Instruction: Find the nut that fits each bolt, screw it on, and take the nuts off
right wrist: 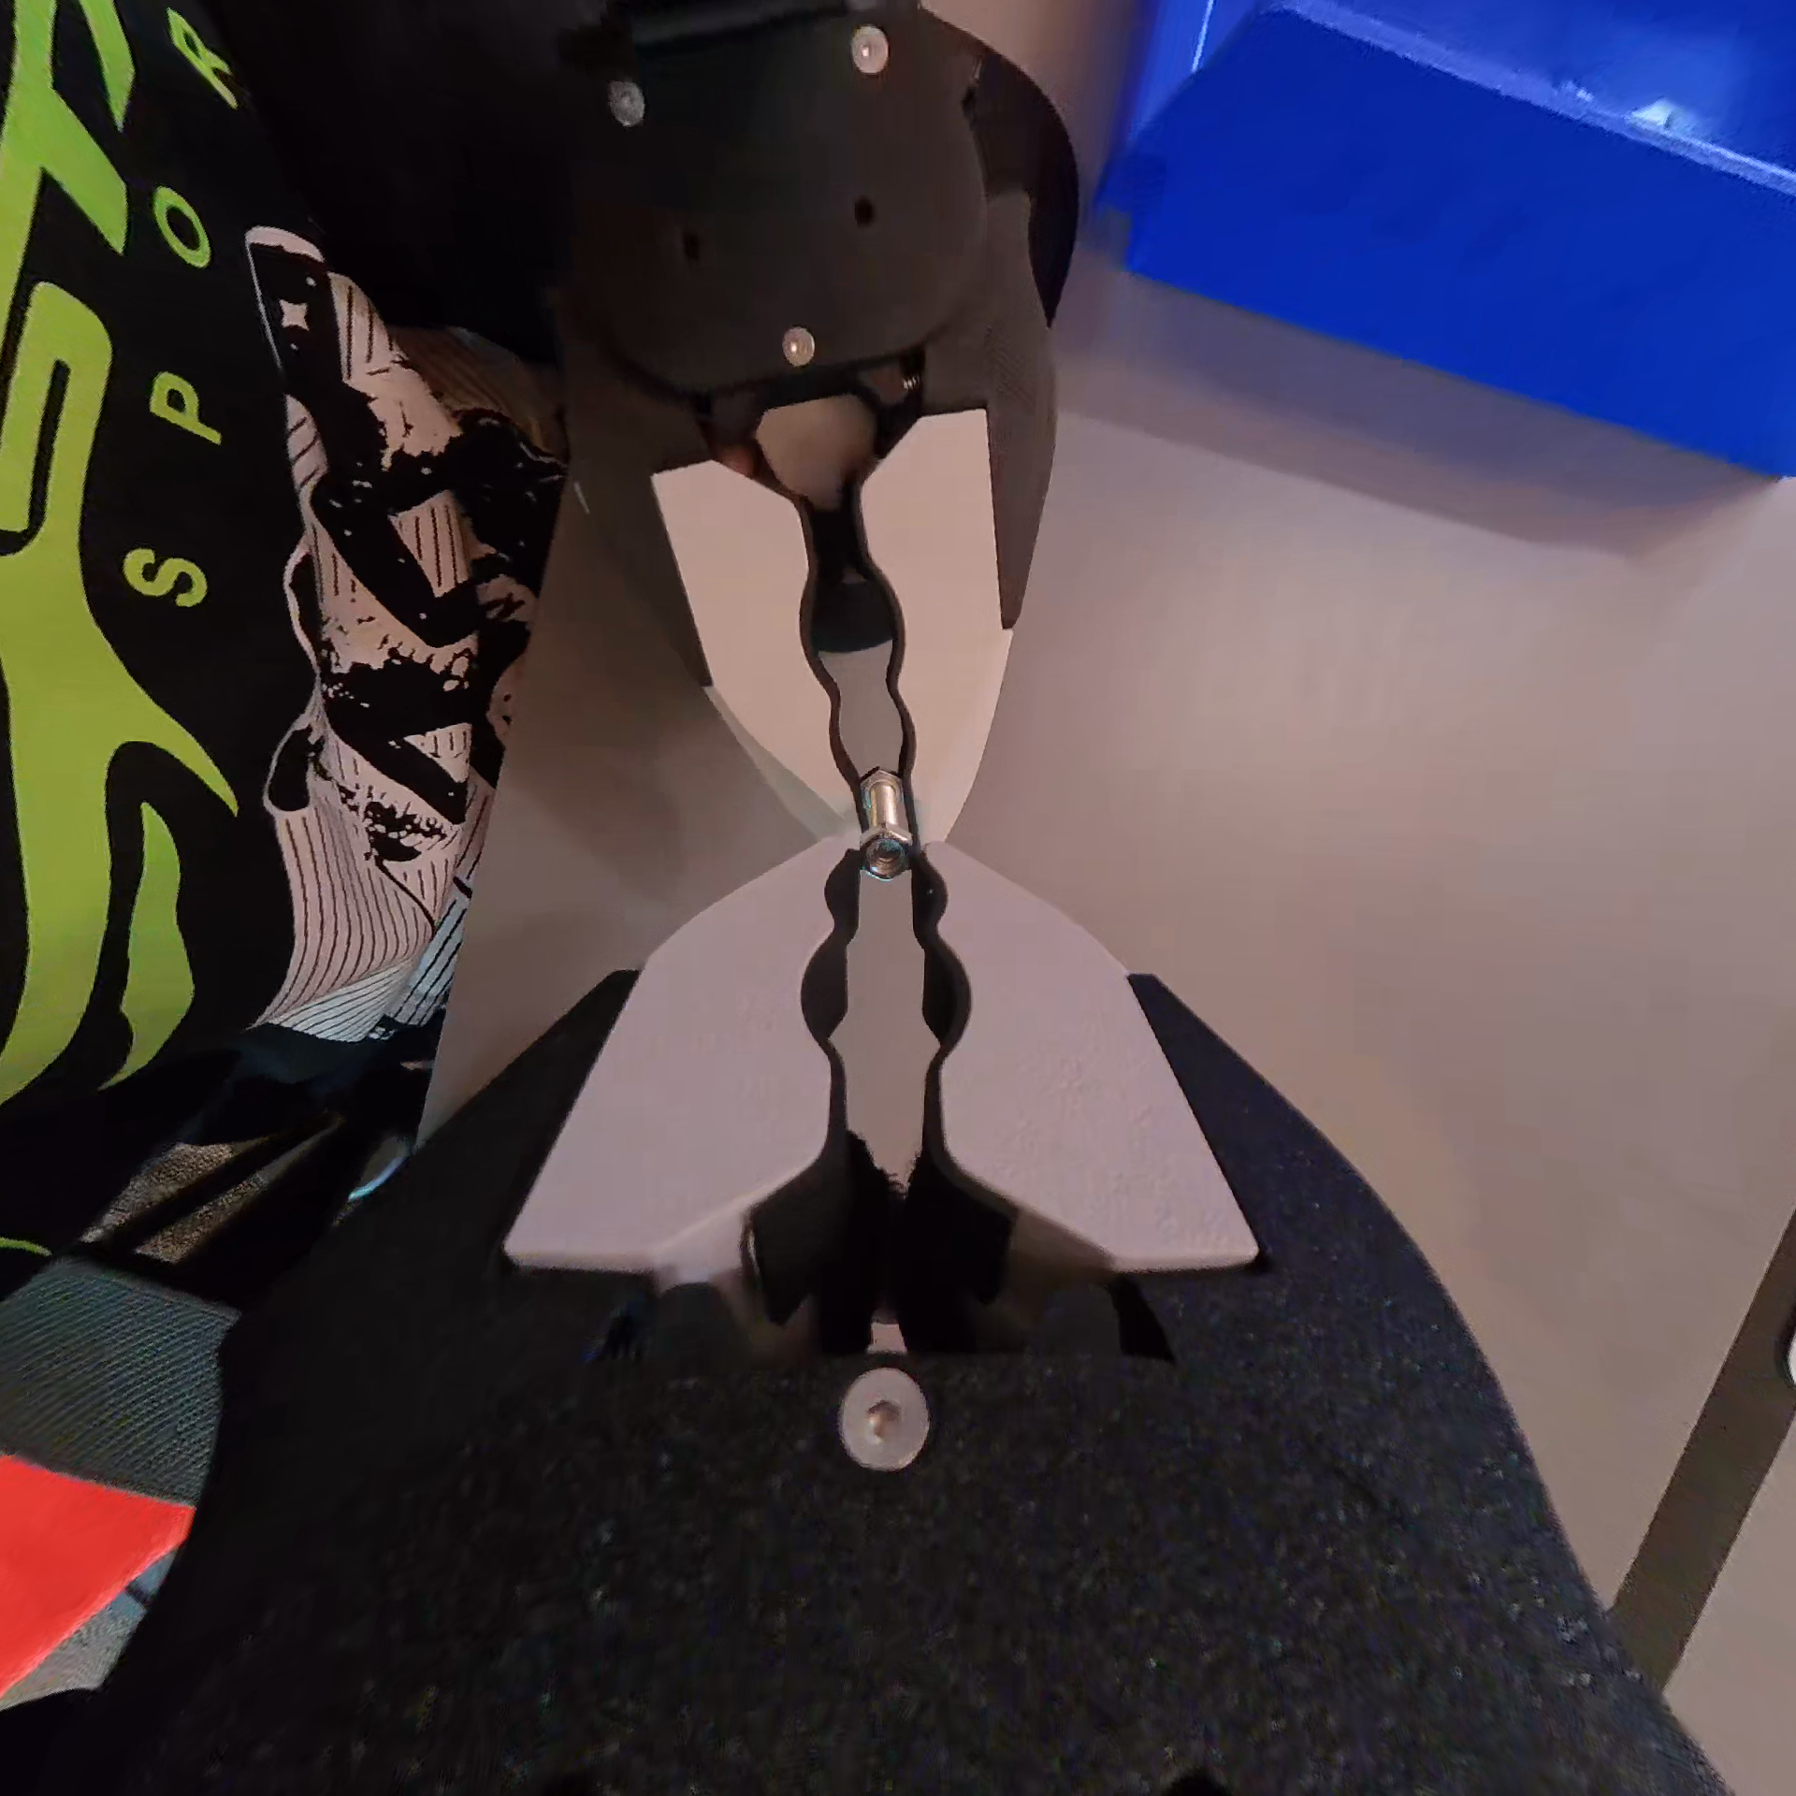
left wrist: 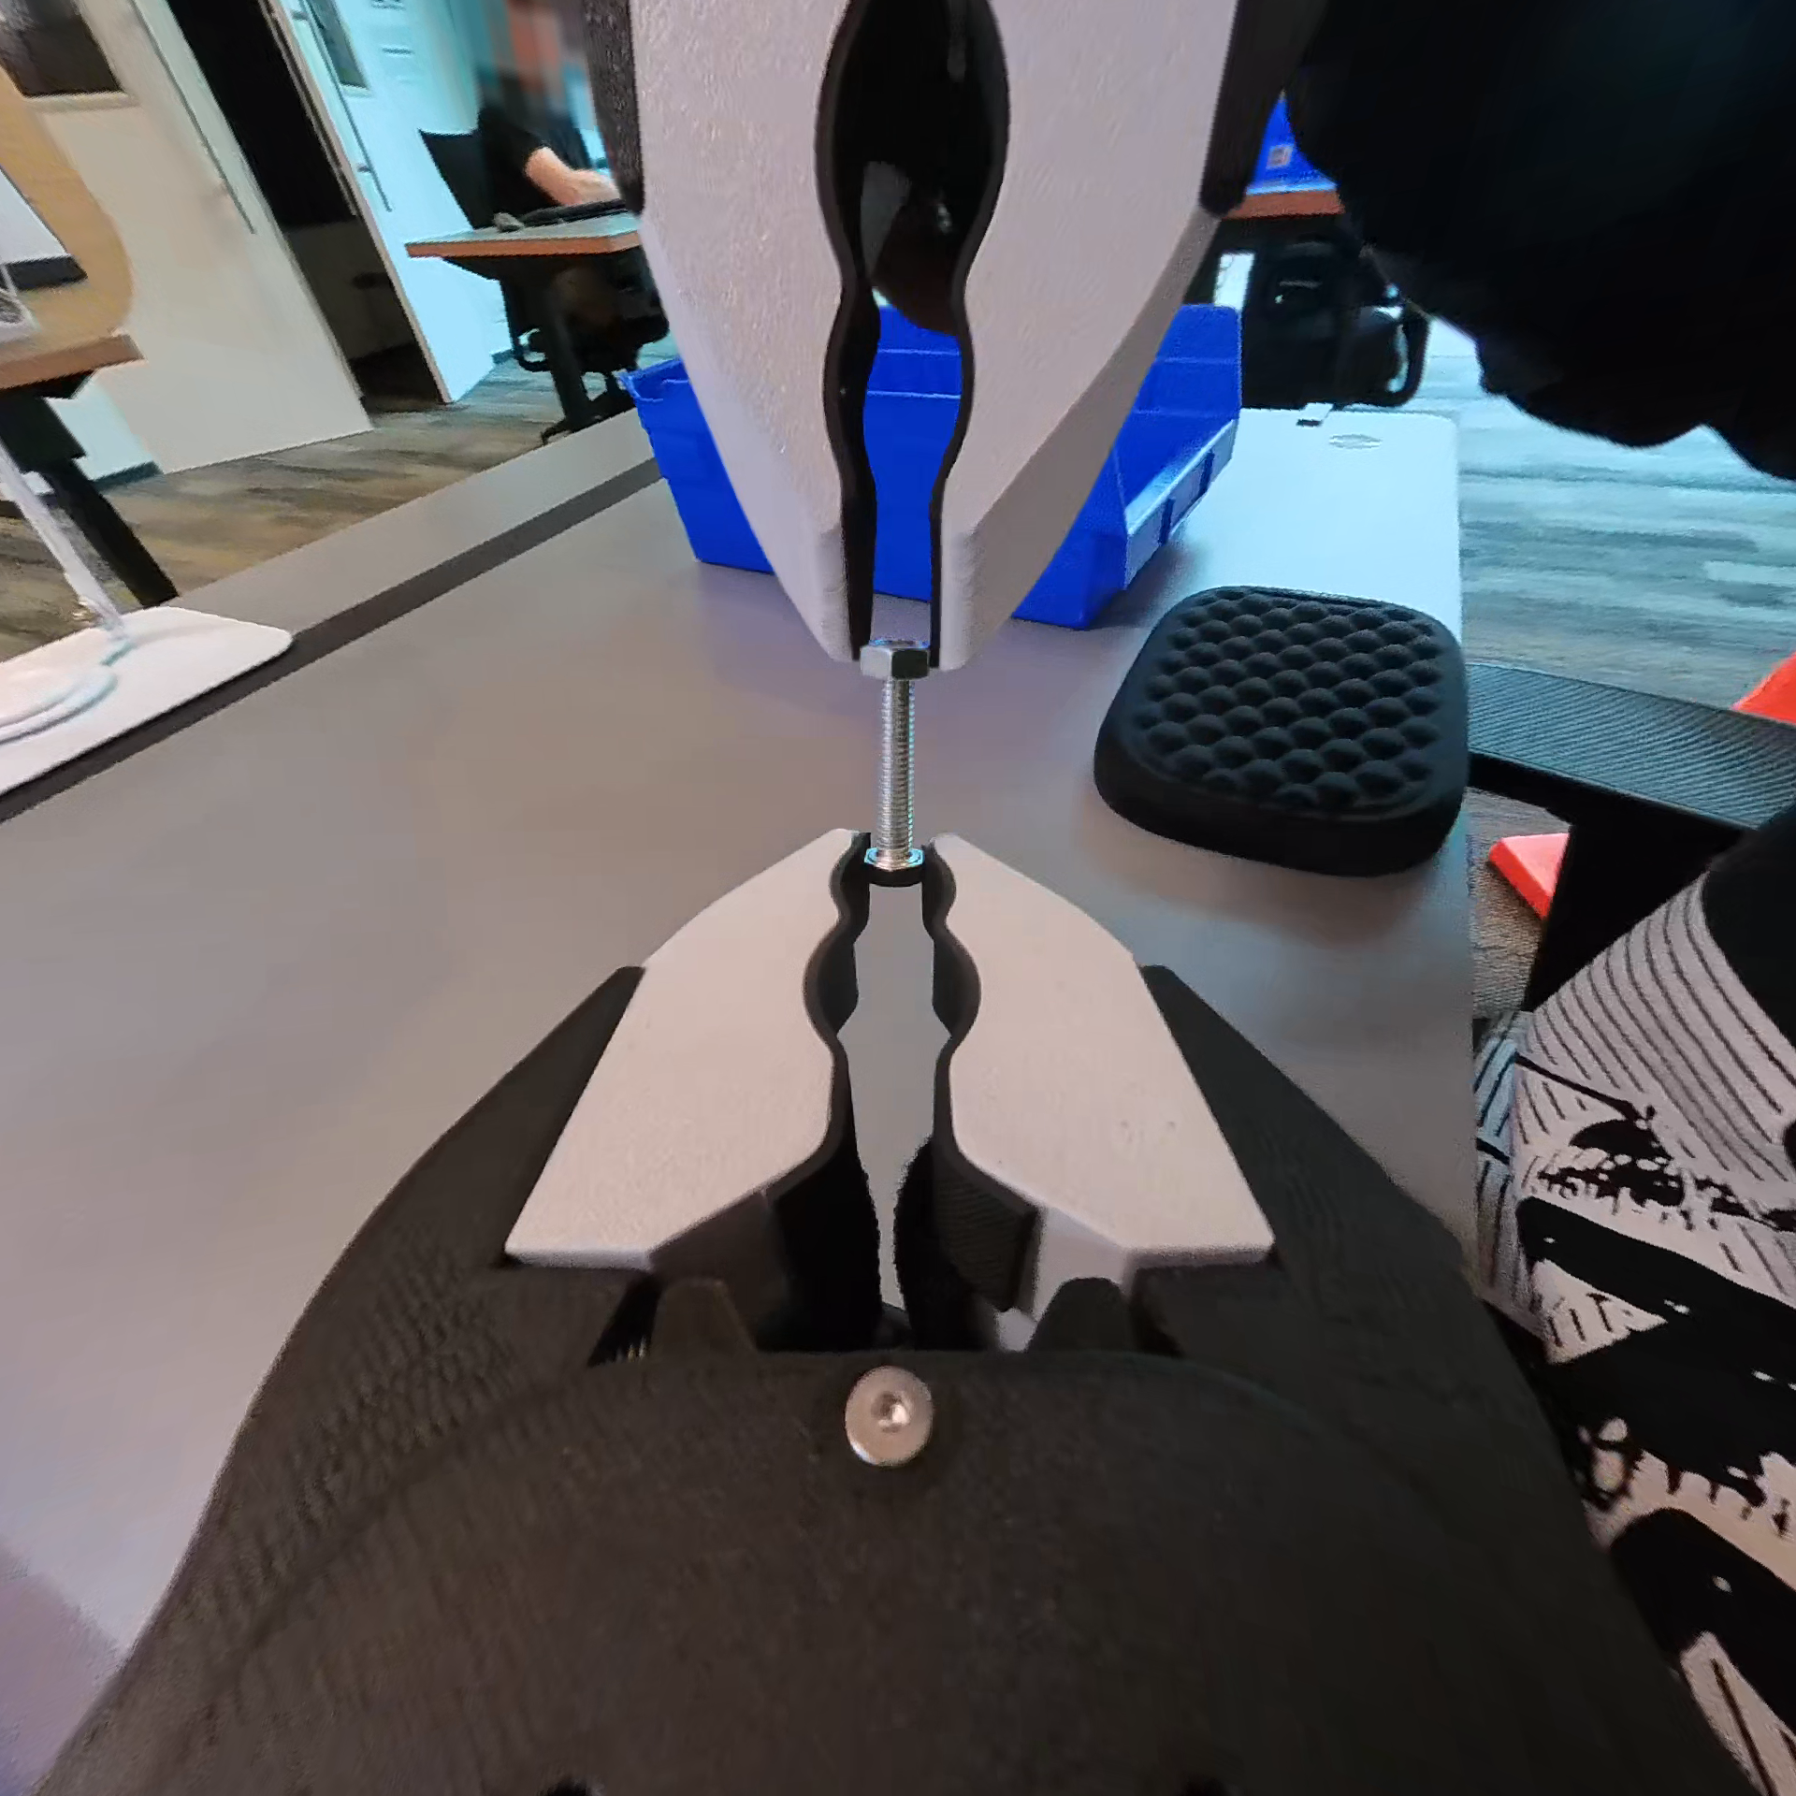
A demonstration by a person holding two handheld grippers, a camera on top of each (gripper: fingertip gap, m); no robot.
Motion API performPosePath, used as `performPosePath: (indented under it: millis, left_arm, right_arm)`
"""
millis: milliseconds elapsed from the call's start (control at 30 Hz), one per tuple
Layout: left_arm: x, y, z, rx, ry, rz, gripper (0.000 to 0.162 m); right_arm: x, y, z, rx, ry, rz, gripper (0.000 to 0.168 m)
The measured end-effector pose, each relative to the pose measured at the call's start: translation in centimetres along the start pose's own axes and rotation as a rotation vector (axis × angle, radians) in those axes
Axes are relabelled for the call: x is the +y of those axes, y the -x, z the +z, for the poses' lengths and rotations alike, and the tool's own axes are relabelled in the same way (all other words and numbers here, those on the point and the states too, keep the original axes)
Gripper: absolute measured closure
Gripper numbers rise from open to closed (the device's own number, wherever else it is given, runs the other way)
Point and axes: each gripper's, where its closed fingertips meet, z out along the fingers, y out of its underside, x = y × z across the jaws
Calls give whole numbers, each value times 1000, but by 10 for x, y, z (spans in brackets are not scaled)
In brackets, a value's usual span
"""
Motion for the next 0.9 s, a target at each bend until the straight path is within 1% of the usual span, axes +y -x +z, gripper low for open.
performPosePath:
  millis: [67,233,300,367,433,467,567,600,667,767,900]
  left_arm:
    - [0,1,0,-21,1,12,152]
    - [-2,6,-1,-66,-21,21,152]
    - [-6,8,-4,-64,-52,2,152]
    - [-9,10,-7,-54,-83,-27,152]
    - [-13,11,-10,-50,-119,-46,152]
    - [-14,12,-12,-48,-132,-56,152]
    - [-16,14,-13,-43,-154,-72,152]
    - [-16,14,-13,-42,-159,-73,152]
    - [-16,15,-13,-47,-156,-78,152]
    - [-15,16,-12,-58,-152,-79,152]
    - [-15,19,-12,-74,-148,-89,152]
  right_arm:
    - [1,-1,0,8,22,2,158]
    - [-3,-5,0,10,41,99,156]
    - [-6,-6,-2,20,22,106,144]
    - [-11,-6,-5,31,-41,127,132]
    - [-19,-9,-7,62,-177,166,117]
    - [-25,-10,-7,77,-285,192,113]
    - [-45,-13,-9,120,-709,308,100]
    - [-48,-15,-9,136,-825,349,97]
    - [-50,-15,-5,164,-978,403,94]
    - [-50,-16,-2,212,-1064,439,94]
    - [-51,-12,4,169,-1085,460,97]
